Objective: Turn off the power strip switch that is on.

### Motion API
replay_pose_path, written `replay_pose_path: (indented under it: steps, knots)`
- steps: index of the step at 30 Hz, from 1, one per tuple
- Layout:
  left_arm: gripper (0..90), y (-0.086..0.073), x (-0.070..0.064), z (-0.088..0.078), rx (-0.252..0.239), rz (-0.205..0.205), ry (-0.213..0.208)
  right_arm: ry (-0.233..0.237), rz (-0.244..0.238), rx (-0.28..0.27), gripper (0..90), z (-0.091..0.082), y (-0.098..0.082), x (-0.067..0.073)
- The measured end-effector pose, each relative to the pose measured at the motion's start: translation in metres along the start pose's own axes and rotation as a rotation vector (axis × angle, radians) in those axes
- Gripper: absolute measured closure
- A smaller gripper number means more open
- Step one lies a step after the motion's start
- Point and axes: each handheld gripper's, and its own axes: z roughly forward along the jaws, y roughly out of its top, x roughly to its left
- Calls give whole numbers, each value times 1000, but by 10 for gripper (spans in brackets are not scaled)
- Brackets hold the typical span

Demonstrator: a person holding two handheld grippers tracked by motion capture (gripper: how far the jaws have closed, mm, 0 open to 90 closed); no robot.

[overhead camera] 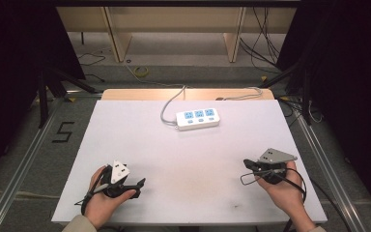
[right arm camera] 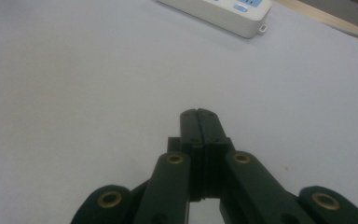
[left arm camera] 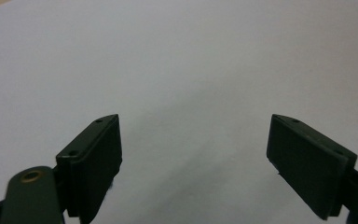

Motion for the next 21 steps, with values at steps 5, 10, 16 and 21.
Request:
replay_pose_path:
  steps: [5,10,16,21]
  knots:
    - [178,0,-2,1,-3,-2,-2,7,13,4,900,4,6,-5]
    - [179,1,-2,0,-8,-1,1,6,18,6,900,6,11,-8]
    - [180,0,-1,1,-7,-4,1,15,35,28,900,10,15,-11]
    - [179,1,-1,1,-8,-3,2,21,37,48,900,14,20,-13]
